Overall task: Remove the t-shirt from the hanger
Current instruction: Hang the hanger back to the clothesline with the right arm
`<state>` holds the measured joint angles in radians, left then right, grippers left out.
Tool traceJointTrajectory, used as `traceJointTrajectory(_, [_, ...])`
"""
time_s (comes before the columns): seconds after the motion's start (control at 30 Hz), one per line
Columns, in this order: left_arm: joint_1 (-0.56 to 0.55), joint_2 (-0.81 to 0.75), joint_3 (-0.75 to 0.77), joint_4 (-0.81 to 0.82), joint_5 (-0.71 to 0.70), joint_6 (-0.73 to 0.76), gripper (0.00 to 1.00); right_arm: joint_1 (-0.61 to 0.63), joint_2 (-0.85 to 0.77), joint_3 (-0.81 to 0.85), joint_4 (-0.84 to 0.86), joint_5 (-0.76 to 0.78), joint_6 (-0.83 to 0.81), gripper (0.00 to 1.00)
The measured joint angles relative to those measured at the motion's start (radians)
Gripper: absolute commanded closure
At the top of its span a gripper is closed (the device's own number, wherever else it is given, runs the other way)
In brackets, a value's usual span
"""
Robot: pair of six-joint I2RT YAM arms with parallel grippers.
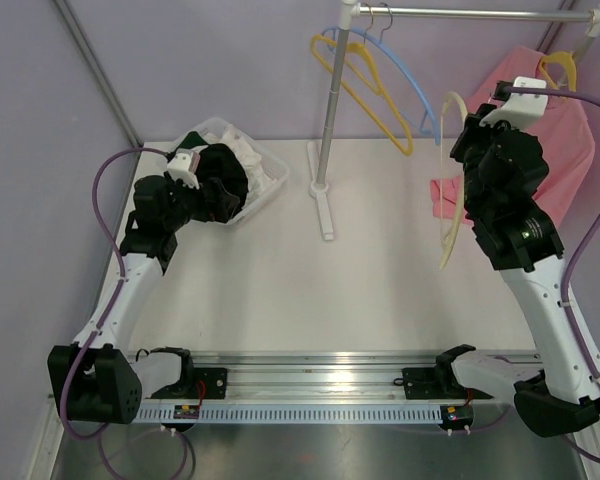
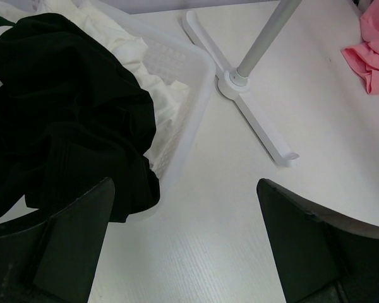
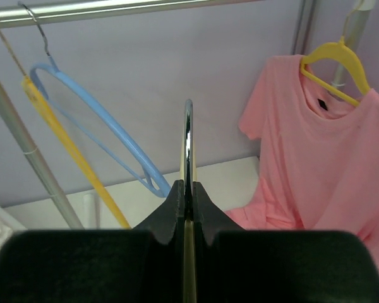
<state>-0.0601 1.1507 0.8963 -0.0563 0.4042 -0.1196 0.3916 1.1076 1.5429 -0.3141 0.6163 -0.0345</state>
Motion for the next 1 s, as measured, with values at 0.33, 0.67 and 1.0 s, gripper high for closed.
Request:
traceJointTrajectory(0.33, [0.0, -0.039, -0.007, 0.006, 0.045, 0.0, 0.01, 0.0, 0.079, 0.055, -0.091, -0.166, -0.002, 1.0])
traceJointTrajectory(0.67, [0.0, -0.05, -0.022, 0.006, 0.076, 0.008, 0.01, 0.0, 0.118, 0.058, -0.037, -0.192, -0.114, 1.0])
traceJointTrajectory(1.0, [0.0, -0.073, -0.023, 0.023, 0.129, 0.015, 0.01, -0.022, 0.158, 0.079, 0.022, -0.211, -0.204, 1.0])
